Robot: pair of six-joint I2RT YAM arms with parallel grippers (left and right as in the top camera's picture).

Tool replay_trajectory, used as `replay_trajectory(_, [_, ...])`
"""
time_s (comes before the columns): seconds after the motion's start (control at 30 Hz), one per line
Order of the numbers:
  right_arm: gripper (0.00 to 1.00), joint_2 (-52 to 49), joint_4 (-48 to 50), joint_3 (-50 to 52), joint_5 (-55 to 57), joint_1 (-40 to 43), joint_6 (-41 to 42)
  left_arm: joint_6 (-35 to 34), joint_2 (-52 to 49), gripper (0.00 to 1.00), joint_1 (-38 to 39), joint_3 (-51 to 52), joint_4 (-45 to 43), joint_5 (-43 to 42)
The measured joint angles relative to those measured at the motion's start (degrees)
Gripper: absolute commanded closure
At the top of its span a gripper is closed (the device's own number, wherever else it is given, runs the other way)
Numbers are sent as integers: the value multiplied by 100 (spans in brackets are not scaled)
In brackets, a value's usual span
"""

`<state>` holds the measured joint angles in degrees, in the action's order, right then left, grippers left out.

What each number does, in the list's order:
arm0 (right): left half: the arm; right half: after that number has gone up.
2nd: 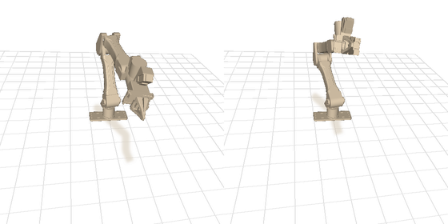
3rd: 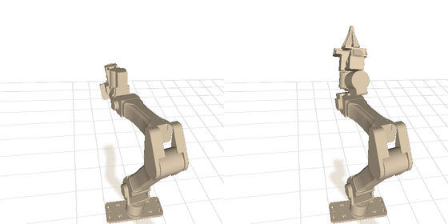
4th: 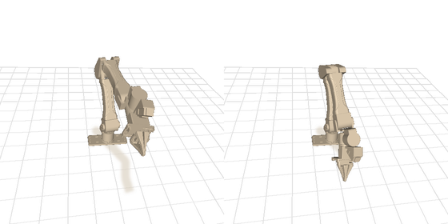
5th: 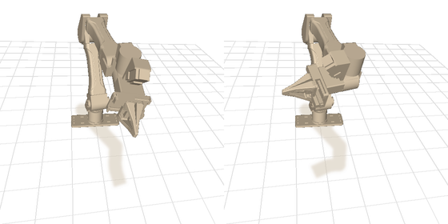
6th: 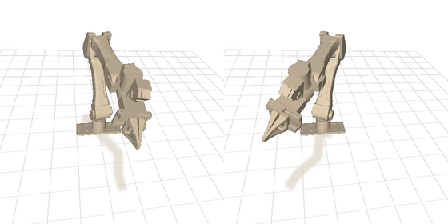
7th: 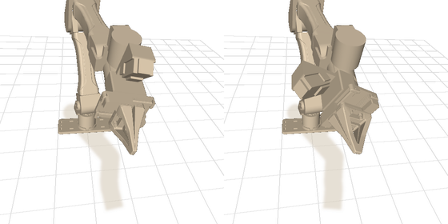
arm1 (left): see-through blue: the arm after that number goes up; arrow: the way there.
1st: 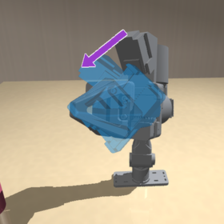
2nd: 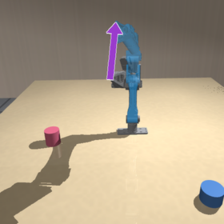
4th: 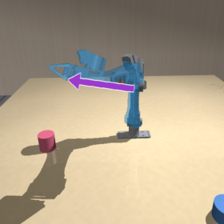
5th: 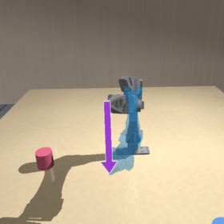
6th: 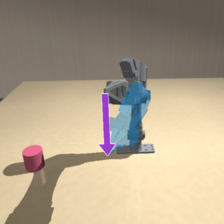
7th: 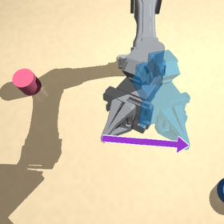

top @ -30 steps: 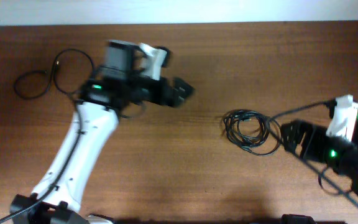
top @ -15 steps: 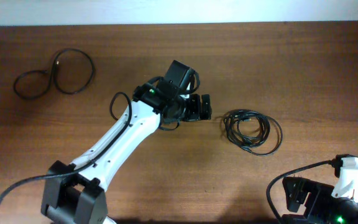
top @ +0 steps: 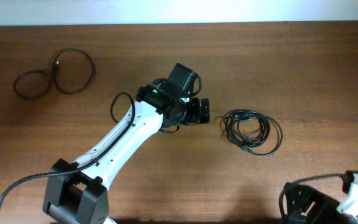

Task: Untangle cables
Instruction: 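Move the left gripper back over the remaining cable pile, then lower the left gripper and grasp a cable from the pile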

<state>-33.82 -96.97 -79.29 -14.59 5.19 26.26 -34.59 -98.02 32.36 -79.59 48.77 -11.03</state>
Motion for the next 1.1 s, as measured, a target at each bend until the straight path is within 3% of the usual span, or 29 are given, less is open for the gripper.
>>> replay_trajectory(0.13, [1,699,0,-4,-37,0,83,-17,-2,5,0,0,195,17])
replay_trajectory(0.3, [1,776,0,-7,-37,0,98,-20,-2,7,0,0,251,-55])
replay_trajectory(0.43, [1,776,0,-7,-31,0,96,-59,-2,23,0,0,264,-94])
replay_trajectory(0.57, [1,776,0,-7,-31,0,96,-302,-2,19,109,0,219,-417])
replay_trajectory(0.7, [2,776,0,-4,-28,0,96,-452,-323,9,841,0,-181,-197])
replay_trajectory(0.87, [1,776,0,-4,-28,0,96,-472,-758,11,994,0,-210,144])
replay_trajectory(0.9, [1,776,0,-7,-28,0,98,-472,-813,37,994,0,-210,149])
replay_trajectory(0.93, [1,776,0,-4,-28,0,94,-479,-848,57,994,0,-210,149])
replay_trajectory(0.97, [1,776,0,-7,-28,0,96,-505,-883,68,994,0,-208,155])
replay_trajectory(1.1, [1,776,0,-7,-28,0,101,-549,-916,93,994,0,-127,170])
